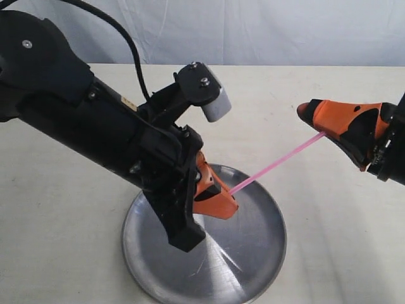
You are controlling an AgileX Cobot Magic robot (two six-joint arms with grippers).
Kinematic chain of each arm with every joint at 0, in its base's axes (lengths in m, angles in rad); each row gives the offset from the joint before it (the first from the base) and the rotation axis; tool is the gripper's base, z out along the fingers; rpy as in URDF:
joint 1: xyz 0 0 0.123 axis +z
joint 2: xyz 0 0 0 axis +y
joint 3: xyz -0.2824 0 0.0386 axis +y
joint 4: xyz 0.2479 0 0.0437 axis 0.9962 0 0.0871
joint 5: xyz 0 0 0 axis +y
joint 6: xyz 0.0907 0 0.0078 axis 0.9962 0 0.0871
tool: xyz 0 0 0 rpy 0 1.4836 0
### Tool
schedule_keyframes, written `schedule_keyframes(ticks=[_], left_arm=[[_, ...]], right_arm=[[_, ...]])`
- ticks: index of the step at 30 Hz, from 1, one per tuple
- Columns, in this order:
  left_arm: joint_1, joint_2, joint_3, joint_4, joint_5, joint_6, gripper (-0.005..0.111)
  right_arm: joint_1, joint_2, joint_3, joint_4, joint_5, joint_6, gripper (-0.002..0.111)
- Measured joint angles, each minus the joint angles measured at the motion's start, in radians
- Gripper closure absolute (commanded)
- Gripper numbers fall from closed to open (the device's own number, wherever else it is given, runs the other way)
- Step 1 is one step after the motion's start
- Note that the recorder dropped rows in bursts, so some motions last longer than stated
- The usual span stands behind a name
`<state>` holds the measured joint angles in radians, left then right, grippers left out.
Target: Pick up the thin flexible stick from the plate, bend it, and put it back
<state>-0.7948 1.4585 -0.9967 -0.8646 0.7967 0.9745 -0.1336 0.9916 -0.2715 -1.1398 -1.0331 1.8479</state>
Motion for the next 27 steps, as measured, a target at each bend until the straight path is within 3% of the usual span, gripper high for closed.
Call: schedule_keyframes(ticks=[27], left_arm=[[0.000, 0.006, 0.010, -0.358, 0.046, 0.509, 0.106]], right_arm=[[-0.010, 0.000, -0.009, -0.042, 0.132, -0.013, 0.108]])
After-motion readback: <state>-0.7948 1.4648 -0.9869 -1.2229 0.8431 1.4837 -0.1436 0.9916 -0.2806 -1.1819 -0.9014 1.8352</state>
